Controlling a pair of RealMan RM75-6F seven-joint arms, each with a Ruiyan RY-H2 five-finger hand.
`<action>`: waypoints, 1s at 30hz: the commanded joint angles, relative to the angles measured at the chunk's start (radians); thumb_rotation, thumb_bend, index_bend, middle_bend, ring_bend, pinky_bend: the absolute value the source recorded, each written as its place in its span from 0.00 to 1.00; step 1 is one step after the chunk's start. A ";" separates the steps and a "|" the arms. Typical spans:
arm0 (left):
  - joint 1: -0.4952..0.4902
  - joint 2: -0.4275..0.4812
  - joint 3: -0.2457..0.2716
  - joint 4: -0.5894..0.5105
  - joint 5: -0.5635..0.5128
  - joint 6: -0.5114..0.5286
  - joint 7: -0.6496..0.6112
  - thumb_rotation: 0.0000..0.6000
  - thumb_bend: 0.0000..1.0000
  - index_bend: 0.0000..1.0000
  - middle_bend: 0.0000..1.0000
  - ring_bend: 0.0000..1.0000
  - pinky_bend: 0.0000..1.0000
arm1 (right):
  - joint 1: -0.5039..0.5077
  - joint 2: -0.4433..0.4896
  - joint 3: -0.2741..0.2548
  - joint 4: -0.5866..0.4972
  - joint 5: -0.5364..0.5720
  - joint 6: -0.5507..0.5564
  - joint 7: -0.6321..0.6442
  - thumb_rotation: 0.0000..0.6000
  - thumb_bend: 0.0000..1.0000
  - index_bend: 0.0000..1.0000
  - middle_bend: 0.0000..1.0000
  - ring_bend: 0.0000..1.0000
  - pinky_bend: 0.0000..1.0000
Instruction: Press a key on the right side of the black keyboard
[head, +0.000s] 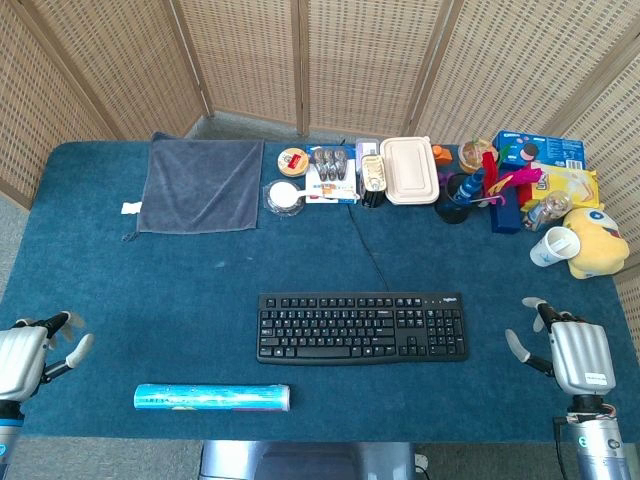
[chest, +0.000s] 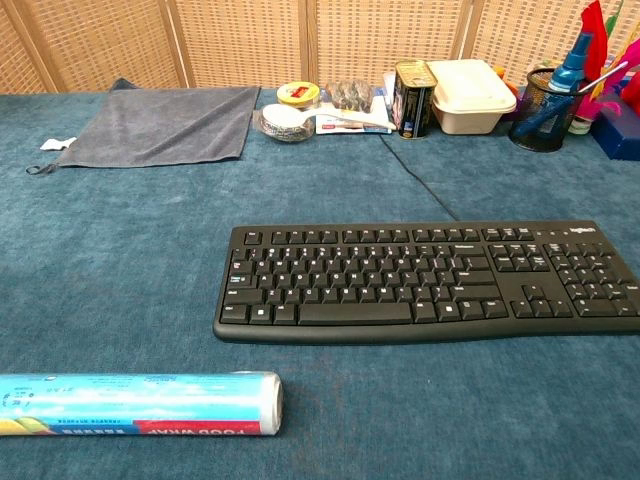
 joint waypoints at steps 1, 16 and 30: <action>0.000 -0.002 0.002 0.002 -0.002 -0.003 0.000 0.00 0.22 0.41 0.53 0.59 0.39 | 0.001 -0.002 0.001 0.002 0.006 -0.007 0.001 0.00 0.36 0.29 0.53 0.57 0.58; -0.012 0.019 -0.013 -0.018 0.011 0.001 -0.003 0.00 0.22 0.41 0.53 0.59 0.39 | 0.092 0.086 0.022 -0.119 -0.051 -0.146 0.108 0.00 0.36 0.34 0.53 0.58 0.58; -0.048 0.026 -0.033 -0.034 -0.004 -0.035 0.014 0.00 0.22 0.41 0.54 0.59 0.39 | 0.320 0.128 0.050 -0.191 0.175 -0.548 0.027 0.00 0.36 0.45 0.87 0.97 0.79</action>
